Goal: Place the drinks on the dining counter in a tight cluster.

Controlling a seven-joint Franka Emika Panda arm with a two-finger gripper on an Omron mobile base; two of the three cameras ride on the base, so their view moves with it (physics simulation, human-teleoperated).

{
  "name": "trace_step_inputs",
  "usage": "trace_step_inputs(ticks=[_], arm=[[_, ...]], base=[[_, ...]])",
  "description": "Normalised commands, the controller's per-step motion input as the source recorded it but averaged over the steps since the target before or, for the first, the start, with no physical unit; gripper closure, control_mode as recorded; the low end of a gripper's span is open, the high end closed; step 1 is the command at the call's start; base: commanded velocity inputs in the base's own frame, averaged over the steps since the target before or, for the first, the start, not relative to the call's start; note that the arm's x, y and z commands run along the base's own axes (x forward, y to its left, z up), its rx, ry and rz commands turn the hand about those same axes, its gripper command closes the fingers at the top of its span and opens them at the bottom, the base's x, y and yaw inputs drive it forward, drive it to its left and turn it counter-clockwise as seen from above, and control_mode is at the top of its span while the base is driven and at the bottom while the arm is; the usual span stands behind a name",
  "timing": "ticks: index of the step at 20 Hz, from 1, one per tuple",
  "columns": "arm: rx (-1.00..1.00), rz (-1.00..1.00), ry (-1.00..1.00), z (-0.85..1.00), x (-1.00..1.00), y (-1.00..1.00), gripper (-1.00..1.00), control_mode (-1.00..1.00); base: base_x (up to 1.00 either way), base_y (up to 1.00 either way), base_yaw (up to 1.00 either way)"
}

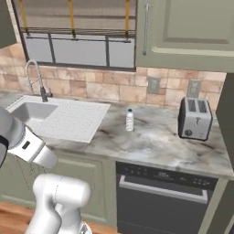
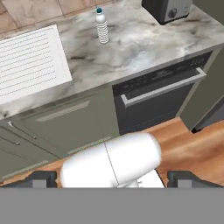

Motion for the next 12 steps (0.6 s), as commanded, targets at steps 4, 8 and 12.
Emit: trace_step_inputs(ticks=[4, 8, 12], arm=[[0.0, 0.0, 0.0, 0.0, 0.0, 0.0, -1.0, 1.0], [0.0, 0.0, 0.0, 0.0, 0.0, 0.0, -1.0, 1.0], [0.0, 0.0, 0.0, 0.0, 0.0, 0.0, -1.0, 1.0]], base=[[1.0, 0.0, -0.2], [0.79, 0.0, -0.07], [0.0, 0.0, 0.0]])
